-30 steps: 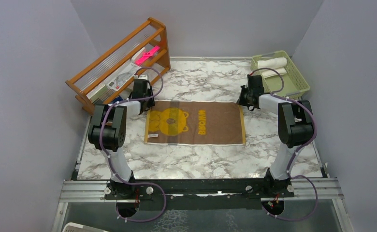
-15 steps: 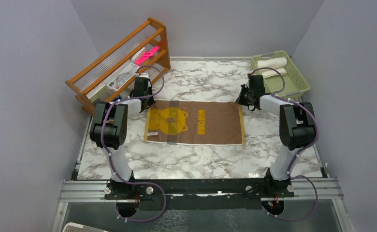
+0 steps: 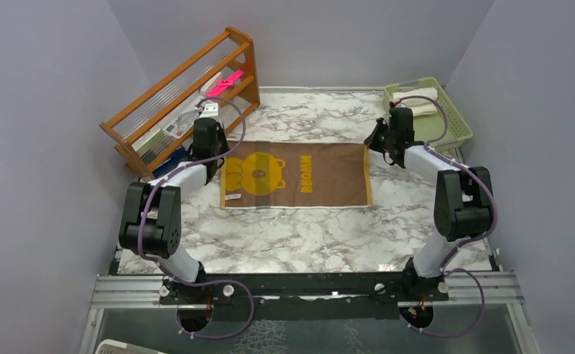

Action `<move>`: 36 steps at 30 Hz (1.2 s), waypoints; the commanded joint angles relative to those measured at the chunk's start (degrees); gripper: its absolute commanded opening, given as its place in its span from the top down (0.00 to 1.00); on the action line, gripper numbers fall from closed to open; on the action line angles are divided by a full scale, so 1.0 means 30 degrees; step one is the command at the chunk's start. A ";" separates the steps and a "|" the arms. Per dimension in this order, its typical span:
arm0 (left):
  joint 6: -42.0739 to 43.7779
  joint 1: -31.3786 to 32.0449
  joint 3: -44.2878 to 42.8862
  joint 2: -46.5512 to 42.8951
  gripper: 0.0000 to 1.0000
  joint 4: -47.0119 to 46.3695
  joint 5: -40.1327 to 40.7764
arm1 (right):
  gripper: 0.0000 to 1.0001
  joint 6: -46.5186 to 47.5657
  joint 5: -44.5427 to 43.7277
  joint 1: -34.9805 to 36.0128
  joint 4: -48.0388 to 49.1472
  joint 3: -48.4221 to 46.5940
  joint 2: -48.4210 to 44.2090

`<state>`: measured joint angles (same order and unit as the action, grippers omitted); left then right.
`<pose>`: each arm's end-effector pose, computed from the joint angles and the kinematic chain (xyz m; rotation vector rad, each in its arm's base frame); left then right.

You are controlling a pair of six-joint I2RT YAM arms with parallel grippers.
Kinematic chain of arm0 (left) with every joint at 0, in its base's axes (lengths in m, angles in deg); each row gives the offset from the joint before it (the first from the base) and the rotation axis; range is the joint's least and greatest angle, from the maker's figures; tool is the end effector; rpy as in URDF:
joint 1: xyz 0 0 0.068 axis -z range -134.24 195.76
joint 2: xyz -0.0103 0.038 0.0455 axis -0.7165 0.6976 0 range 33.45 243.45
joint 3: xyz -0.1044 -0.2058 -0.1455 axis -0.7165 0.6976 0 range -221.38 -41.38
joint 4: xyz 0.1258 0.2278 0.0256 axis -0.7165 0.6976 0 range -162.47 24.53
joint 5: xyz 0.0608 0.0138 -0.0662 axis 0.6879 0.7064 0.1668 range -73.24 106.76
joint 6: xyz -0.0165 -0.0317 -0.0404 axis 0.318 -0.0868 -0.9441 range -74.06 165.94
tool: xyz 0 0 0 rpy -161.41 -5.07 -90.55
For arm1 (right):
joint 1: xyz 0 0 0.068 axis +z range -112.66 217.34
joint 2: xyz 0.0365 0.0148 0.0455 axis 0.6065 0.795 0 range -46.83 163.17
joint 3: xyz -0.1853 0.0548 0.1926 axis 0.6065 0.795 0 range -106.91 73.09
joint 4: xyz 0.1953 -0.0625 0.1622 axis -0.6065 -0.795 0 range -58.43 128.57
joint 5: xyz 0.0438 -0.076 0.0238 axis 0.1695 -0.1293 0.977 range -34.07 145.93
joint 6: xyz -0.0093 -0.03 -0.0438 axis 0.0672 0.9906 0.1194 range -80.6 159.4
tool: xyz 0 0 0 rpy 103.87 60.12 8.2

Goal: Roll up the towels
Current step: Fold the towel at the center of the board.

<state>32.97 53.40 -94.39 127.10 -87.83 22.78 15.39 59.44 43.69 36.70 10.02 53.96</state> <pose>0.3582 -0.0443 0.2162 -0.1604 2.0052 -0.1237 0.3818 0.0446 0.2006 0.3180 2.2620 0.3490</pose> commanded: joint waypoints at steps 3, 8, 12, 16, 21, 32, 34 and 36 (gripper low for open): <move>-0.1013 0.0003 0.3476 -0.2620 1.00 -0.1768 -0.0388 | 0.99 -0.2250 -0.0282 -0.0103 0.2163 0.3540 -0.3005; -0.2206 0.0003 0.5765 -0.5067 1.00 -0.1862 -0.0266 | 0.99 -0.4284 0.1167 -0.0102 0.2556 0.6497 -0.5528; -0.3434 0.0003 0.7190 -0.7052 1.00 -0.1114 0.0011 | 0.99 -0.4392 0.1024 -0.0095 0.2133 0.8558 -0.7868; -0.4224 0.0003 0.7886 -0.7986 1.00 0.0269 -0.0240 | 0.99 -0.3690 0.0259 -0.0095 0.0934 0.9133 -0.9260; -0.5409 0.0004 0.9248 -0.8507 1.00 0.0533 -0.0791 | 0.99 -0.3569 0.0105 -0.0095 0.0489 0.9575 -0.9714; -0.6438 0.0003 1.0880 -1.3213 0.51 0.1088 -0.0705 | 0.48 -0.3382 -0.0311 -0.0088 0.2131 1.1768 -1.3967; -0.6470 0.0003 1.0594 -1.4358 0.46 0.1461 -0.0328 | 0.47 -0.3350 -0.0236 -0.0054 0.2351 1.1598 -1.4047; -0.6419 0.0003 1.0153 -1.4617 0.44 0.1730 -0.0486 | 0.48 -0.3135 0.0660 0.0055 0.3356 1.1664 -1.3537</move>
<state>14.45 53.40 -61.52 86.70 -83.48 20.05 5.12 60.57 43.62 40.26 45.08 12.45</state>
